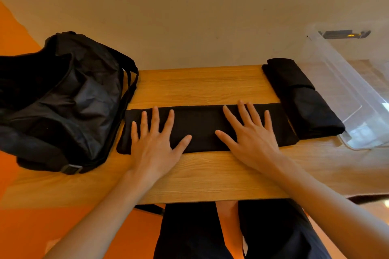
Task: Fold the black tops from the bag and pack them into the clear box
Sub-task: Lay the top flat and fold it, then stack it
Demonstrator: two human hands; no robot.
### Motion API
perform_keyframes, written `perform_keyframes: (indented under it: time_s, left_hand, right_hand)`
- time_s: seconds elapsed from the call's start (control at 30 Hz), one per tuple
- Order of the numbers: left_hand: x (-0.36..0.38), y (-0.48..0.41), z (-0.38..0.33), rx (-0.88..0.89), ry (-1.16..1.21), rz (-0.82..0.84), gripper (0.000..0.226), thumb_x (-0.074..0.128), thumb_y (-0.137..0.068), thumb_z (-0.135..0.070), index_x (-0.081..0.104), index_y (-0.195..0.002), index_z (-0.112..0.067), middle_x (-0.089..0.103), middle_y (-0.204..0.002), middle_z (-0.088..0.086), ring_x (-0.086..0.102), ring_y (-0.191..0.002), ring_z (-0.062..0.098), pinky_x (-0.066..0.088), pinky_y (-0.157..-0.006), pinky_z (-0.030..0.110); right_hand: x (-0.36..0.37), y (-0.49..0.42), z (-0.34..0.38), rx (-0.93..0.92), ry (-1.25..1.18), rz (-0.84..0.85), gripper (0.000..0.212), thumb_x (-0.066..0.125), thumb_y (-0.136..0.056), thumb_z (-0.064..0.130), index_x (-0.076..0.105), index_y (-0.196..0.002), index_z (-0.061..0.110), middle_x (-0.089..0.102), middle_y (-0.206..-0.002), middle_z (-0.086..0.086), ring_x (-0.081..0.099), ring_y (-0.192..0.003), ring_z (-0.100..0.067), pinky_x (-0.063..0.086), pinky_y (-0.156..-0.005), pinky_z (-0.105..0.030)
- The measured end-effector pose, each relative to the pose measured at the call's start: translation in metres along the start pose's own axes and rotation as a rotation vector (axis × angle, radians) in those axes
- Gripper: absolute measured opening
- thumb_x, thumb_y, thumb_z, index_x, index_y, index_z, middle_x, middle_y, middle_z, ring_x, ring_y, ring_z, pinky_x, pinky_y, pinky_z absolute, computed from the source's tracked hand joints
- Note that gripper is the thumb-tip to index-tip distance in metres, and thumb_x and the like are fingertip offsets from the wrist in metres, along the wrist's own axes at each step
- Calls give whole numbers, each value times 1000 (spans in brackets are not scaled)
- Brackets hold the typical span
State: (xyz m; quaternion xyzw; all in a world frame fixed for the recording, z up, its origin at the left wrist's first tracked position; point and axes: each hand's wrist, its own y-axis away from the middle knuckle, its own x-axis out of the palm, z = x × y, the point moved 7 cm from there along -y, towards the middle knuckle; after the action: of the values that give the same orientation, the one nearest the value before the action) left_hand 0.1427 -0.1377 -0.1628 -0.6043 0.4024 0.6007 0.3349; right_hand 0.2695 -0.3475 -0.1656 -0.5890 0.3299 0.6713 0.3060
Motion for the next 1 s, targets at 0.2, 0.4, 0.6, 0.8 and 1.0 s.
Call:
perform_keyframes:
  time_s: [0.2, 0.4, 0.6, 0.8, 1.0]
  left_hand:
    - [0, -15, 21, 47, -22, 24, 102, -5, -74, -93, -13, -160, -40, -19, -169, 12, -21, -155, 30, -6, -127, 49]
    - [-20, -18, 16, 12, 84, -167, 93, 5, -88, -86, 11, -163, -31, -1, -171, 16, -6, -158, 31, -2, -128, 47]
    - [-3, -30, 28, -109, 13, -53, 97, 1, -84, -88, -7, -163, -32, -11, -169, 19, -14, -157, 33, -4, -128, 48]
    - [-5, -62, 22, 96, -39, -1, 103, -6, -75, -91, -6, -162, -36, -13, -170, 10, -16, -156, 24, -6, -128, 43]
    - [-30, -74, -2, 146, -72, -146, 93, 4, -88, -83, 15, -164, -29, 3, -171, 14, -2, -158, 32, -3, -128, 49]
  right_hand:
    - [-6, 14, -30, 127, -3, 67, 85, -1, -86, 83, -19, -158, 41, -21, -168, -11, -27, -152, -23, -10, -126, -48]
    - [-24, -5, -2, -6, 22, -66, 84, -6, -90, 82, -15, -160, 36, -12, -169, -13, -19, -155, -26, -12, -126, -45]
    - [-7, -10, -28, 118, -18, -5, 85, 3, -89, 83, -10, -161, 39, -11, -171, -9, -19, -155, -24, -13, -125, -51]
    - [-7, 24, -30, 208, -62, 44, 91, -5, -86, 87, -18, -159, 35, -17, -168, -18, -21, -155, -29, -5, -126, -48]
    - [-22, 70, -24, 181, 6, -17, 89, -7, -87, 83, -13, -161, 34, -13, -168, -19, -12, -157, -29, 2, -126, -43]
